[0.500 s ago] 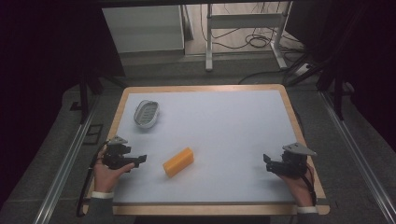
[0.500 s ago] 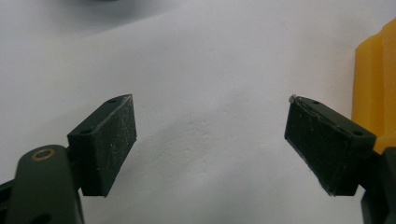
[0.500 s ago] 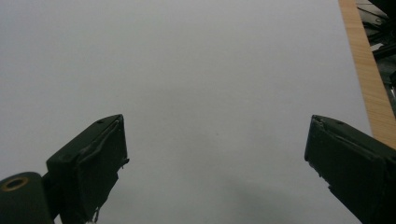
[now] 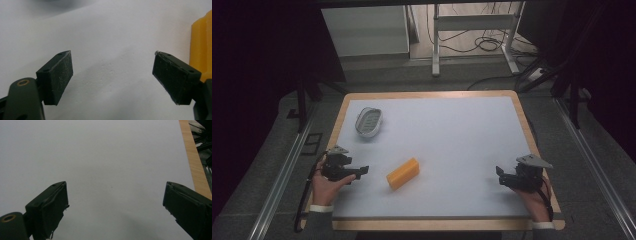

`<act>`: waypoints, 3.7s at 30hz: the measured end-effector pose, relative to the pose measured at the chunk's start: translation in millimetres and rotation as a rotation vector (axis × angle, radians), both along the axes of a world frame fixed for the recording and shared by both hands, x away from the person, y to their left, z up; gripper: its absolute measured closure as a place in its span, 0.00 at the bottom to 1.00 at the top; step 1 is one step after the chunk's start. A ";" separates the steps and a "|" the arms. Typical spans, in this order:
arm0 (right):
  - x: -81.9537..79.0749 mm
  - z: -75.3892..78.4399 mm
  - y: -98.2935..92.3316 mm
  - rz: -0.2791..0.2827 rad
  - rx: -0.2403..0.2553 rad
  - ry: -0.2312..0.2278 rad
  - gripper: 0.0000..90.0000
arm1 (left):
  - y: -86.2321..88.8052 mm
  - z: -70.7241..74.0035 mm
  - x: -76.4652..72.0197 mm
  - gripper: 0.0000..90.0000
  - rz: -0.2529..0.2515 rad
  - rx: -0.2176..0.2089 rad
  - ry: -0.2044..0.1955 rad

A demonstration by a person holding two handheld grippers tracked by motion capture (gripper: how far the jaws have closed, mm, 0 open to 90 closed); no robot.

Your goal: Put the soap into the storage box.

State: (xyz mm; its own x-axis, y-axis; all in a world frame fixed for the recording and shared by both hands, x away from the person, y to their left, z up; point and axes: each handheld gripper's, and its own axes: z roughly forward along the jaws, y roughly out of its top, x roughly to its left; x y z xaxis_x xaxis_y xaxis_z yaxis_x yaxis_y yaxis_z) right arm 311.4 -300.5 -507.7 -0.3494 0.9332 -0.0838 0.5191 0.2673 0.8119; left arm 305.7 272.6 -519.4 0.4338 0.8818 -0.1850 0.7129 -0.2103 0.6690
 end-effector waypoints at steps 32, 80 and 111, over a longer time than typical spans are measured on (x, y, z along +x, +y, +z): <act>-4.3 1.1 -11.6 -0.024 0.037 0.010 0.08 | -5.7 50.4 -5.5 0.19 -0.048 -0.017 -0.022; -5.9 -1.4 -16.4 -0.051 0.016 0.013 0.08 | -59.1 76.9 -2.1 0.17 -0.229 0.055 -0.010; -5.5 -3.2 -18.4 -0.050 0.013 0.015 0.08 | -101.7 77.6 3.8 0.17 -0.316 0.109 0.005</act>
State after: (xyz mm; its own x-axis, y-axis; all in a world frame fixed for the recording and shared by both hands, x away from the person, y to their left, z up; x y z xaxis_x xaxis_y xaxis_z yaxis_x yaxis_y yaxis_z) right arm 305.9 -318.9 -510.9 -0.3035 0.9505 -0.0662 0.5438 0.2298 0.8071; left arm 309.5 171.0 -441.8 0.6882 0.7186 -0.1002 0.6043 -0.4913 0.6273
